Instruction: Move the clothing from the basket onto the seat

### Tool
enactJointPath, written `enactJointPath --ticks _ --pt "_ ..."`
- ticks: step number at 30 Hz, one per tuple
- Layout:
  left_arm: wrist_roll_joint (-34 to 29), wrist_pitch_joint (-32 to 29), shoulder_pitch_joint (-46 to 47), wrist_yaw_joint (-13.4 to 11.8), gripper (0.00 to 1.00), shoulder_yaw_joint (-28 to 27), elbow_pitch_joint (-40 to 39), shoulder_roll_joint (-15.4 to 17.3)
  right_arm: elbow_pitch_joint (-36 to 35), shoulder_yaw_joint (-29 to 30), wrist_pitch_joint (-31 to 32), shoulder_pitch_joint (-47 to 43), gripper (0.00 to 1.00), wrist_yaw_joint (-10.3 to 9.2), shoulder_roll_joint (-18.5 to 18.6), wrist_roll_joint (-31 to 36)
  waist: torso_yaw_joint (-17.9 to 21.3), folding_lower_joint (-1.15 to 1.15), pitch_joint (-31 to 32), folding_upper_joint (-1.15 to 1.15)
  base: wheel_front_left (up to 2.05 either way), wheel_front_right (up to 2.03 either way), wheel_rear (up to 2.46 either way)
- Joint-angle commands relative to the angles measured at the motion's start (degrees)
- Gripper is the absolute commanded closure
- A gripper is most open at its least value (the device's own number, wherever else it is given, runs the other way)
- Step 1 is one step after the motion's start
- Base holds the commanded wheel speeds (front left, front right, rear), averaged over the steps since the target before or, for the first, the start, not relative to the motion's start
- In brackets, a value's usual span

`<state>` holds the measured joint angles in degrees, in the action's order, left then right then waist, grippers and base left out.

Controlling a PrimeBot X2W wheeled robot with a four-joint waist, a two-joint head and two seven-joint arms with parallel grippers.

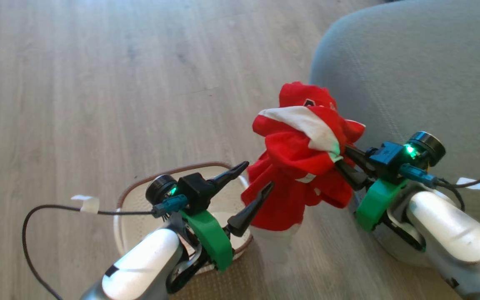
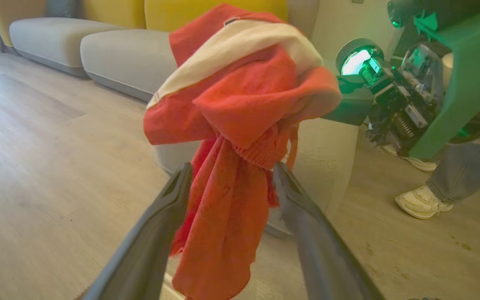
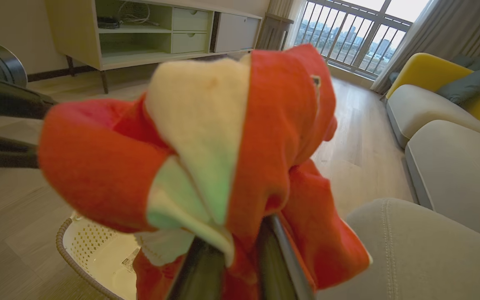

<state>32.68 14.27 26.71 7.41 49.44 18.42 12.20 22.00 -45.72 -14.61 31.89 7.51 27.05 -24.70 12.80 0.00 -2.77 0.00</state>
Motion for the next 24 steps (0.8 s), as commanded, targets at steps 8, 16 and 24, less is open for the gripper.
enactJointPath --ticks 8,16,24 --pt "-0.64 0.73 0.54 0.08 0.0 -2.61 -2.45 -0.17 -2.64 5.17 -0.39 -2.73 1.0 -0.02 1.24 1.25 6.78 0.0 -0.1 0.0 0.0 0.0 0.0" --pt "-0.94 0.73 0.41 0.08 0.0 -2.85 -2.92 -0.16 -3.33 8.79 -0.39 -4.06 1.0 -0.02 1.05 1.91 8.29 0.0 -0.98 0.0 0.0 0.0 0.0" --pt "-1.72 0.73 3.12 0.08 0.0 -2.55 -3.06 0.76 -4.49 17.33 -0.39 -2.96 1.0 -0.02 -1.64 2.07 8.25 0.0 -7.51 0.0 0.0 0.0 0.0"
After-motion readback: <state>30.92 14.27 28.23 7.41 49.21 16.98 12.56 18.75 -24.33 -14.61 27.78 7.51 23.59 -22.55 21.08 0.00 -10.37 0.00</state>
